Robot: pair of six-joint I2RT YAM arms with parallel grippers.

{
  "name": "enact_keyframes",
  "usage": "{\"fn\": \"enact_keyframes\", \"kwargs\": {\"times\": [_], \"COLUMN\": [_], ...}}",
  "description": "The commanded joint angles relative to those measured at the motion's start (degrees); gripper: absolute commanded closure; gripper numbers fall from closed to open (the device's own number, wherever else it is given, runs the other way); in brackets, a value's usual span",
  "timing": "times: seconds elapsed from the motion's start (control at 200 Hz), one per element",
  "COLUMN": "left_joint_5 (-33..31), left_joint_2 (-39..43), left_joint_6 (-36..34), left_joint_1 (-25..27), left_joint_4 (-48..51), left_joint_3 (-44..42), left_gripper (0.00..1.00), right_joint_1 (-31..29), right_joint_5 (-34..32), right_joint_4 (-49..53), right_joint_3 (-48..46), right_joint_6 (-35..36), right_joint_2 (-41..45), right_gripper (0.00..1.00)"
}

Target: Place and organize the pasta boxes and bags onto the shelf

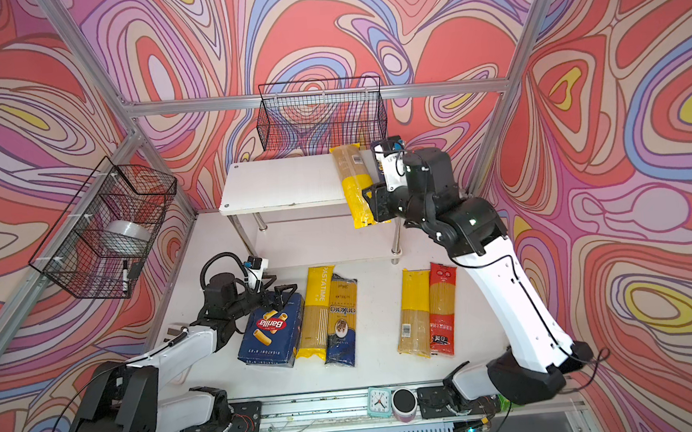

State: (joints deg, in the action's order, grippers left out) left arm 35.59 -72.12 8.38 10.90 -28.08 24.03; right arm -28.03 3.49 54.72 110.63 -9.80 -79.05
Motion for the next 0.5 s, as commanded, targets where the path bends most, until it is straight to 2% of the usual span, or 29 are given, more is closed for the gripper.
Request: {"fn": "enact_keyframes", "kwargs": {"times": [0.0, 0.235, 0.341, 0.496], "left_joint_5": [0.9, 1.2, 1.6, 1.9], "left_joint_2": [-0.5, -0.9, -0.9, -0.9], "left_joint_6": [-0.2, -0.2, -0.2, 0.0], "left_joint_1": [0.3, 0.4, 0.3, 0.4], "left_joint_4": [0.5, 0.6, 0.4, 0.4], "left_joint_3": [1.4, 1.6, 1.5, 1.5], "left_gripper": [0.00, 0.00, 0.00, 0.00], "right_joint_1": [0.3, 0.3, 0.3, 0.3], "right_joint_5": [5.5, 7.7, 10.1, 7.6], "right_joint_4": [1.9, 1.1, -2.8, -4.2], "right_joint_3": [-4.2, -11.7, -15.1, -17.0], "right_joint_6": [-2.0, -2.9, -2.7, -2.6], "right_joint_2": [1.8, 5.5, 6.7, 6.2], "right_gripper": [0.64, 0.68, 0.69, 0.71]}}
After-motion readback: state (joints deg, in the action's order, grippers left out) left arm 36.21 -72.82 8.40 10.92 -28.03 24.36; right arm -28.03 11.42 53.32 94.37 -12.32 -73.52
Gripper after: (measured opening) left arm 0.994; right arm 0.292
